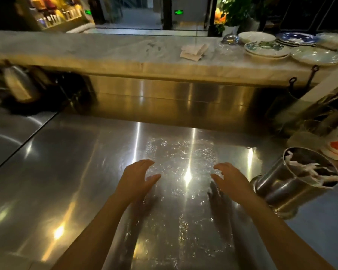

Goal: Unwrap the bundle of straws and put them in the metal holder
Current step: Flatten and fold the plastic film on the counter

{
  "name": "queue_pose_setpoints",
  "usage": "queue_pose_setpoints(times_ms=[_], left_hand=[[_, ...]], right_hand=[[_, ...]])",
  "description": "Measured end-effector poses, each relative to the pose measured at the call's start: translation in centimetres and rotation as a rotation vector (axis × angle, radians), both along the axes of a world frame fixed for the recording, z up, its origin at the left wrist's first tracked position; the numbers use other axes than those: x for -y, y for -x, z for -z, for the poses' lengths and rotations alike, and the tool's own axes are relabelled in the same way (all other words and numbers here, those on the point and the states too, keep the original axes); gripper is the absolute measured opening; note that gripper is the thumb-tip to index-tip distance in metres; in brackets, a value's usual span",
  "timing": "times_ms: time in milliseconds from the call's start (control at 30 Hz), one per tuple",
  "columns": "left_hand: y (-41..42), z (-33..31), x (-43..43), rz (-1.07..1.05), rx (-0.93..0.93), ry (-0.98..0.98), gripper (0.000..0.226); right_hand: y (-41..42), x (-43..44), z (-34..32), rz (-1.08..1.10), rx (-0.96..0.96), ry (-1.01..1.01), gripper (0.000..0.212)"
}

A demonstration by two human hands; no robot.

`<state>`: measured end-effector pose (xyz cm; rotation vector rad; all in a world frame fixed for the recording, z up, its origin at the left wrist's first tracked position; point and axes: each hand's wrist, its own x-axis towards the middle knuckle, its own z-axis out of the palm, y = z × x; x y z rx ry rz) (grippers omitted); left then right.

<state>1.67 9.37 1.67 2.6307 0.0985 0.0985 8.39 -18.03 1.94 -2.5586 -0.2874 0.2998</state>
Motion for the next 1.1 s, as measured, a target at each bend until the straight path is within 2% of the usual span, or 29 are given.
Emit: queue_pose_setpoints(times_ms=[267,367,433,500,533,567,600,633,733,933,1000,1100], left_hand=[[2.2,2.0,-1.3,-0.064,-0.110,-0.085,0.036],[2.5,2.5,-0.6,-0.092,-0.169,-0.129,0.042],[2.4,2.3,0.4,-0.195,-0.192,0.001,0.060],[1.9,1.9,1.1,-0.347,-0.269,0.314,0.075],[1.5,1.8,1.3,-0.409,-0.329,0.507,0.073],[1.2,1.6,1.3,-0.449,-0.376,0.705,0.059],[1.1,1.7,1.2,-0.478,-0.392,0.862,0.037],[1.2,1.7,1.0,-0.492,-0.388,0.948,0.014],[1.4,0.8,0.3,-0.481,-0.316,1.009,0.021],[0.2,-3.5,-0.9,-0.334,-0.250,1.085,0.002],[0.3,-3.9,-0.8,-0.299,-0.287,1.054,0.004],[0.9,-3.3,-0.7,-0.314,-0.297,1.006,0.008]], right_hand=[[0.1,-0.4,2.1,0.216,-0.040,0.078,0.038],[-0.1,-0.7,2.2,0.287,-0.149,0.004,0.044],[-0.3,-0.8,2.1,0.337,-0.245,-0.070,0.042],[-0.3,-0.8,2.3,0.367,-0.280,-0.112,0.034],[-0.3,-0.8,2.3,0.379,-0.284,-0.134,0.030],[-0.3,-0.7,2.4,0.394,-0.290,-0.171,0.026],[-0.3,-0.6,2.3,0.409,-0.309,-0.225,0.020],[-0.3,-0.4,2.0,0.423,-0.335,-0.299,0.014],[-0.1,0.1,0.5,0.410,-0.368,-0.485,0.003],[-1.1,1.3,-3.6,0.353,-0.339,-0.932,0.006],[-0.9,1.7,-4.1,0.280,-0.389,-0.986,0.003],[0.2,2.1,-3.3,0.153,-0.522,-0.900,0.018]])
